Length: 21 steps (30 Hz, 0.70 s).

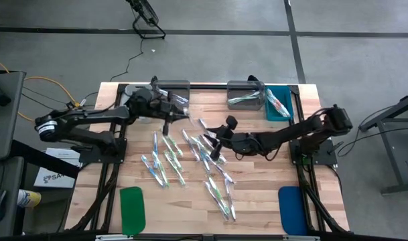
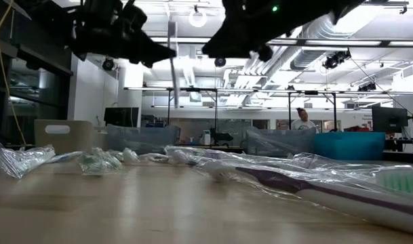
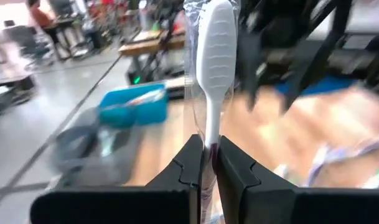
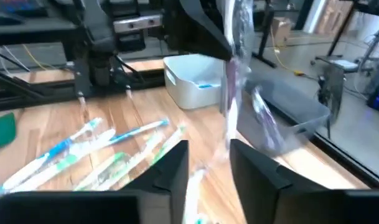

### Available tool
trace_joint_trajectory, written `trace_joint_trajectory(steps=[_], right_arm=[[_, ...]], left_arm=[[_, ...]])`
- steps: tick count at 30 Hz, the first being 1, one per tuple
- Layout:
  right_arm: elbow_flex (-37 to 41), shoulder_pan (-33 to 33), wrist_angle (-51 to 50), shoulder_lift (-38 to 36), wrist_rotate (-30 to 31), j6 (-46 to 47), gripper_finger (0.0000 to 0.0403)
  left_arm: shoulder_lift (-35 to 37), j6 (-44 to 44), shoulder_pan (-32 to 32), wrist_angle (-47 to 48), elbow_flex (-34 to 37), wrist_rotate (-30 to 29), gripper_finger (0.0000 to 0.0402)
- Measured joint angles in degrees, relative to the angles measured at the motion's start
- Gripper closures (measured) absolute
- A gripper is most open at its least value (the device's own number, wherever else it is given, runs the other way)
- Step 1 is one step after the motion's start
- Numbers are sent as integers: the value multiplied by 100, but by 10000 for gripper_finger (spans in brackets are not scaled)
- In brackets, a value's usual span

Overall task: Pick & Place Toothbrushes
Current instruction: Put the violet toothbrush into the left black bin

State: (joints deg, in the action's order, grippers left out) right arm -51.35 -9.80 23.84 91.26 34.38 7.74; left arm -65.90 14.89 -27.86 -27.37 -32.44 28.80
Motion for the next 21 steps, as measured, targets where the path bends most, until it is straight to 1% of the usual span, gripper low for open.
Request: trace_joint_trajectory(steps=[2, 4, 7, 10, 14, 17, 19, 21], right_arm=[[-2, -87, -200, -115, 22, 136, 270], [-2, -171, -346, -184, 18, 191, 259], [-2, -267, -357, -185, 20, 211, 250], [-2, -302, -374, -185, 20, 211, 250], [-2, -298, -407, -185, 18, 209, 253], [0, -298, -413, -185, 18, 208, 254], [-2, -298, -417, -185, 18, 204, 254], [-2, -298, -451, -185, 20, 193, 254]], left_arm=[[49, 524, -270, 732, -219, -61, 384], [54, 1187, -499, 1676, -488, -351, 384], [-8, 2100, -699, 2898, -1007, -1154, 384], [-84, 2671, -781, 3795, -1375, -2047, 384], [-92, 3432, -781, 4047, -1578, -2999, 384], [-186, 3971, -800, 4091, -1578, -3367, 384], [-288, 4244, -874, 4074, -1578, -3514, 384], [-461, 4386, -967, 4054, -1576, -3540, 384]])
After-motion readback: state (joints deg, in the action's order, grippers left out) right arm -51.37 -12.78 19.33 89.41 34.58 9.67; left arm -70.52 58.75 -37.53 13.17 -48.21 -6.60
